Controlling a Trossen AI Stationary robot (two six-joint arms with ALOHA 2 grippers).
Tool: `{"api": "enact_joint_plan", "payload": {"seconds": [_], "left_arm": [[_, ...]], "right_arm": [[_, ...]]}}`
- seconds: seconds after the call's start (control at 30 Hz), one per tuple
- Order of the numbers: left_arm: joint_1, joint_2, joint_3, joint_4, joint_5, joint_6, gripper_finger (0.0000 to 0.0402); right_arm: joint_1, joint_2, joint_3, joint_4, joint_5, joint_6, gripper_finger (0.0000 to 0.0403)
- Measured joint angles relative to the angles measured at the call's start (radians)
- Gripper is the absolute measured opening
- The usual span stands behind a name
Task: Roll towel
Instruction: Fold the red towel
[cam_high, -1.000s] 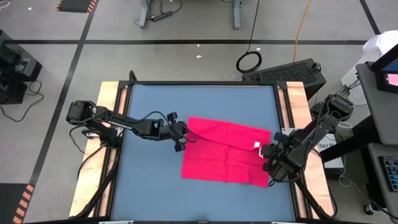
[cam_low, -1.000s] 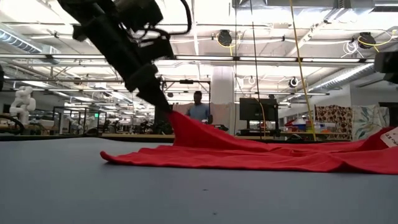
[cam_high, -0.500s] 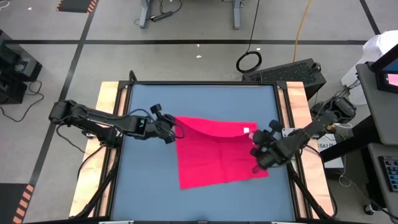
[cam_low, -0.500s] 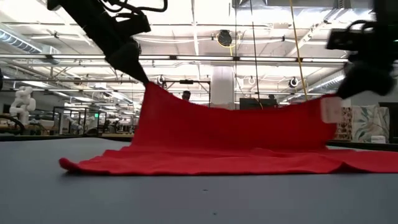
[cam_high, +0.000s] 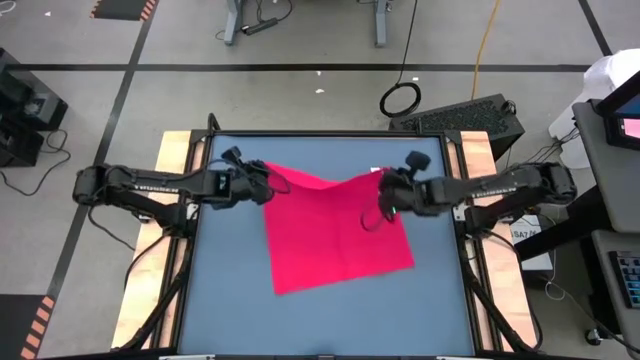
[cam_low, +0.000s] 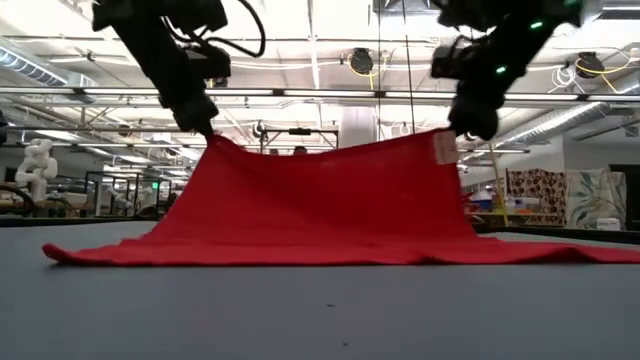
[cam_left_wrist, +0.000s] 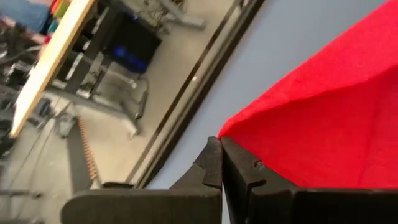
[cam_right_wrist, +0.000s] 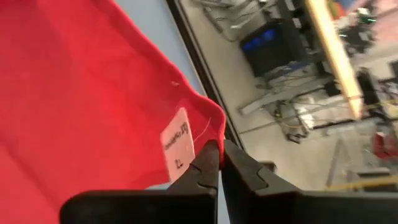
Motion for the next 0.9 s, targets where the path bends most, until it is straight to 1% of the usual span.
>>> {"api": "enact_joint_plan", "payload": {"seconds": [0.1, 0.17, 0.27, 0.37, 0.5, 0.53, 0.63, 0.73, 0.9], "left_arm": [[0.066, -0.006, 0.000, 0.005, 0.000, 0.068, 0.0000], [0.108, -0.007, 0.000, 0.019, 0.004, 0.119, 0.0000], [0.147, -0.006, 0.000, 0.019, 0.043, 0.166, 0.0000], [0.154, -0.007, 0.000, 0.017, 0.069, 0.188, 0.0000], [0.123, -0.024, 0.002, 0.018, 0.115, 0.187, 0.0000], [0.110, -0.031, 0.005, 0.018, 0.132, 0.183, 0.0000], [0.062, -0.059, 0.016, 0.023, 0.200, 0.151, 0.0000], [0.001, -0.088, 0.016, 0.017, 0.266, 0.114, 0.0000], [-0.084, -0.111, 0.016, -0.001, 0.286, 0.105, 0.0000]], "right_arm": [[-0.122, 0.000, 0.000, 0.109, -0.131, -0.167, 0.0000], [-0.191, -0.004, 0.000, 0.151, -0.200, -0.245, 0.0000], [-0.270, -0.022, 0.000, 0.163, -0.290, -0.297, 0.0000], [-0.310, -0.049, 0.000, 0.115, -0.364, -0.295, 0.0000], [-0.312, -0.103, 0.000, 0.063, -0.426, -0.250, 0.0000], [-0.309, -0.119, 0.000, 0.059, -0.455, -0.238, 0.0000], [-0.297, -0.160, 0.000, 0.038, -0.529, -0.195, 0.0000], [-0.269, -0.186, 0.000, -0.011, -0.568, -0.148, 0.0000], [-0.221, -0.194, 0.000, -0.069, -0.608, -0.087, 0.0000]]}}
